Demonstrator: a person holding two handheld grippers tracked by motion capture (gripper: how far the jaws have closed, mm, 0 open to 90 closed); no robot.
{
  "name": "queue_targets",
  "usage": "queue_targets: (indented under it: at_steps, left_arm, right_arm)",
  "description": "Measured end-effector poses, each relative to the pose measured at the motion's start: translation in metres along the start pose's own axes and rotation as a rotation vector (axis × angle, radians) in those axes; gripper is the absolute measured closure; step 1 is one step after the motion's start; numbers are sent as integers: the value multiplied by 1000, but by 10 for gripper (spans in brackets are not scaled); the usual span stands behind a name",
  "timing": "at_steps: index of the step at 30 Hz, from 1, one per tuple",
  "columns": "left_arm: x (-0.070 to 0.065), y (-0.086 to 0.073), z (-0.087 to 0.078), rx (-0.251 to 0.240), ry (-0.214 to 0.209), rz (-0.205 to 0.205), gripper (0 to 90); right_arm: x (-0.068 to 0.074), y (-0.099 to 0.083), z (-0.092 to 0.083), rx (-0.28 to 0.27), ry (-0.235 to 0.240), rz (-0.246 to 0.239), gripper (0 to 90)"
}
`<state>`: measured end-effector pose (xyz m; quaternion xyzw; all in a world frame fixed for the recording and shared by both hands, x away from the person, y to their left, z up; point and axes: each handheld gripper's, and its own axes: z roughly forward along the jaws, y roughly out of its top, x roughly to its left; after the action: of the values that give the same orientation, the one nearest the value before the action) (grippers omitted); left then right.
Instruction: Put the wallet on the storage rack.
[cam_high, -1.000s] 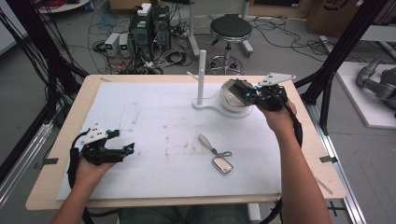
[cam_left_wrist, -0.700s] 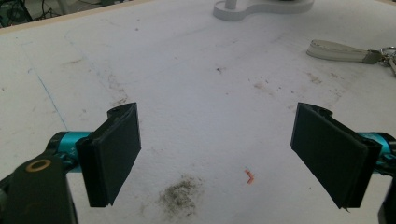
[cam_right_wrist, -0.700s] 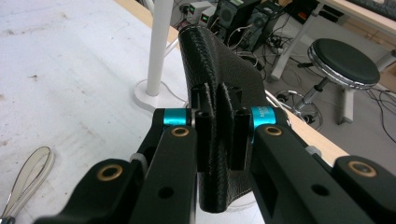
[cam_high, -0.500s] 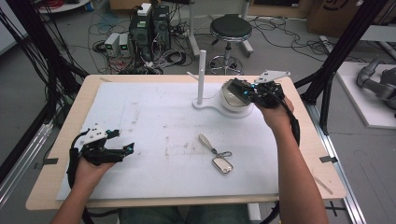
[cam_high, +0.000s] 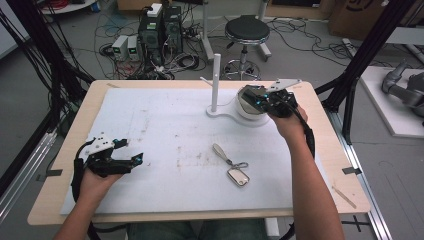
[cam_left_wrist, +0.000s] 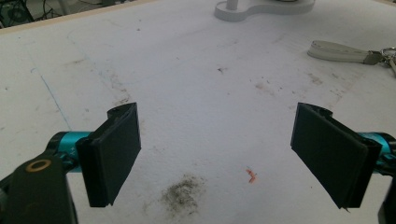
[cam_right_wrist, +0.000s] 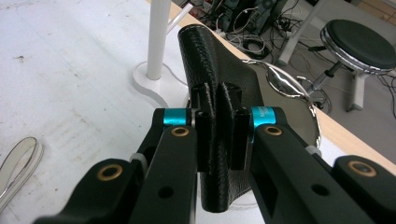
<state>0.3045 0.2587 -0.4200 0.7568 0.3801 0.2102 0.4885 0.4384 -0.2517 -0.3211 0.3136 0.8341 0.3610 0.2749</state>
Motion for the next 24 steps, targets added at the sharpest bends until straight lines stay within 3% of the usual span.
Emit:
queue_targets:
  at_steps: [7, 16, 19, 23, 24]
  left_arm:
    - [0, -1, 0, 3, -1, 0, 159]
    - [0, -2, 1, 9, -4, 0, 159]
    - [0, -2, 1, 9, -3, -2, 159]
    - [0, -2, 1, 9, -4, -4, 160]
    - [0, -2, 1, 9, -3, -1, 160]
  right_arm:
    - [-3, -5, 12, 4, 10, 27, 855]
    - [-5, -9, 27, 29, -16, 50, 841]
    - [-7, -10, 28, 29, -27, 73, 762]
    - [-6, -10, 18, 33, -44, 85, 582]
    - [-6, -10, 18, 33, -44, 85, 582]
